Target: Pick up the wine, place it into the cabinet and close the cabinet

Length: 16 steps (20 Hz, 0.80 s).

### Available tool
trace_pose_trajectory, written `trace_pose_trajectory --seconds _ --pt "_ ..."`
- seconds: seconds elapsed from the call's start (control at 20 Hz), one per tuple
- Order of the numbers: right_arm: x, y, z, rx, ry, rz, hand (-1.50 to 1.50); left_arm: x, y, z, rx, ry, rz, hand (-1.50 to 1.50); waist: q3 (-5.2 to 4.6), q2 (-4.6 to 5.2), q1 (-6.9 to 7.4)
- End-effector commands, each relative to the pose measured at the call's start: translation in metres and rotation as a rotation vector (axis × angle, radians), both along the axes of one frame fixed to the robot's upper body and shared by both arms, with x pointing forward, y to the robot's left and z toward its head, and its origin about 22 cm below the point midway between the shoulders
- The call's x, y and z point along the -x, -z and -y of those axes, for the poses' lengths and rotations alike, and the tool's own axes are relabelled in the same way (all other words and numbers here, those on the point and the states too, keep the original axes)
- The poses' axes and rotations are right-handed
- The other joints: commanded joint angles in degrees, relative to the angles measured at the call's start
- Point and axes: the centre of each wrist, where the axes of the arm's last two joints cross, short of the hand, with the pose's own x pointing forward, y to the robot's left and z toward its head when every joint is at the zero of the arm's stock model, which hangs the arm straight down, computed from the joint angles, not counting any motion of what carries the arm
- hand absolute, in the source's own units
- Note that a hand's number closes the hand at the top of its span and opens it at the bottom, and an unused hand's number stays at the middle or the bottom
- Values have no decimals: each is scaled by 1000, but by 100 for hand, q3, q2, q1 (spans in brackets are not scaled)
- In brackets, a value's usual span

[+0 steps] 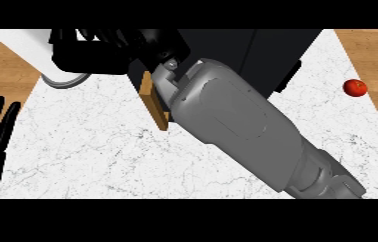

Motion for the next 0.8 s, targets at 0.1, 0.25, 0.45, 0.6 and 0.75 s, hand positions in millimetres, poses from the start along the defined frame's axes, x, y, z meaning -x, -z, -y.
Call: trace_pose_trajectory --seconds 0.1,0.25,0.45,0.6,0.75 --pt "-47 21 28 -12 89 -13 150 -7 7 8 -15 3 -3 -150 15 124 -30" --pt "-57 34 43 16 116 -9 150 -6 0 15 -9 -6 -4 -150 19 136 -20" --pt "-68 36 55 66 153 25 150 -8 -4 3 -14 24 2 -150 12 157 45" --pt "-69 37 69 78 162 58 150 -1 5 12 4 20 -10 -150 16 118 10" --pt "-67 41 52 82 172 52 150 -13 -9 12 -3 21 15 -150 15 142 1"
